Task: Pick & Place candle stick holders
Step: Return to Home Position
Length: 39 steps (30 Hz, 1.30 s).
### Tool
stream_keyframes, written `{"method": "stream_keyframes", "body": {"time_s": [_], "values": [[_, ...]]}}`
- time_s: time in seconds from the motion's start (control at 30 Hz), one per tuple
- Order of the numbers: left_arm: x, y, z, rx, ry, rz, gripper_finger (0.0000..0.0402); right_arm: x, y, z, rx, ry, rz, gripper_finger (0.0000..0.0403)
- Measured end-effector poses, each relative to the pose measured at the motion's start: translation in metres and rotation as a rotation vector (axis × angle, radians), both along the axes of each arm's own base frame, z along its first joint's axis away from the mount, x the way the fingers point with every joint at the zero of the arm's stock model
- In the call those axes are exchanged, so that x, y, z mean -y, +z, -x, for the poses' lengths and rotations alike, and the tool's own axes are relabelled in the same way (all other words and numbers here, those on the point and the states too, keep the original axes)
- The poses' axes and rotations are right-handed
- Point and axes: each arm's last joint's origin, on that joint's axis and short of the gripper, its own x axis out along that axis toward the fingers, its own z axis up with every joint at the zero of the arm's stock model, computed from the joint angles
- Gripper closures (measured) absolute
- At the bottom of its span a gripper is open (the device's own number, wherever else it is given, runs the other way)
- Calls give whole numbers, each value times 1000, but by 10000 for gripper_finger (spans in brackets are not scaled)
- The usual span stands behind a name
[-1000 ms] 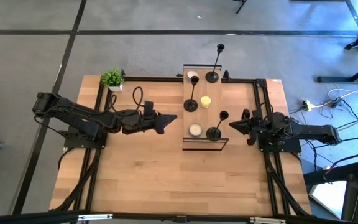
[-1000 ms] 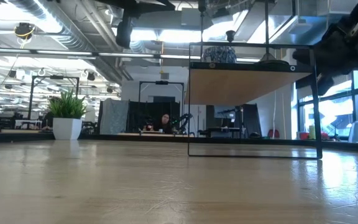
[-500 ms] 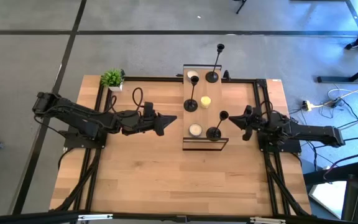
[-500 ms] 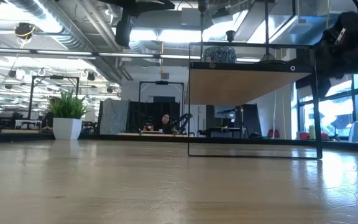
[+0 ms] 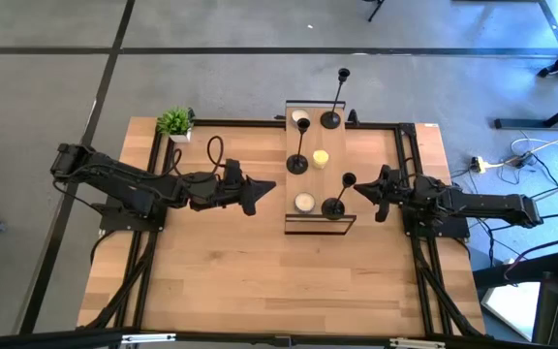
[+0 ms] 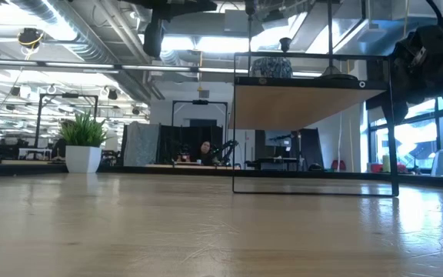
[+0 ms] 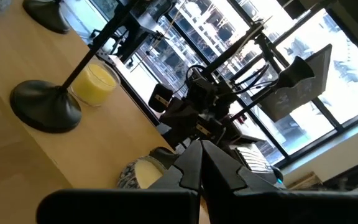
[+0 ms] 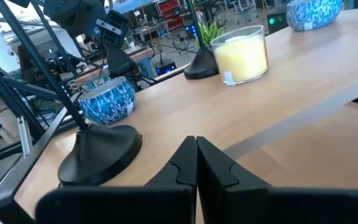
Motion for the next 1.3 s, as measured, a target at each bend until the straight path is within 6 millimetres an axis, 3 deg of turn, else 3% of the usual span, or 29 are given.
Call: {"method": "stream_keyframes", "body": {"time_s": [0.5, 0.73, 1.07, 1.3], "values": [[-1, 2, 0, 21, -44, -1, 400, 0, 0, 0, 0, 3, 0, 403], [-3, 21, 0, 185, -136, -77, 400, 0, 0, 0, 0, 3, 0, 403], [9, 49, -2, 233, -210, -227, 400, 0, 0, 0, 0, 3, 0, 403], [23, 72, -5, 95, -317, -354, 400, 0, 0, 0, 0, 3, 0, 403]]}}
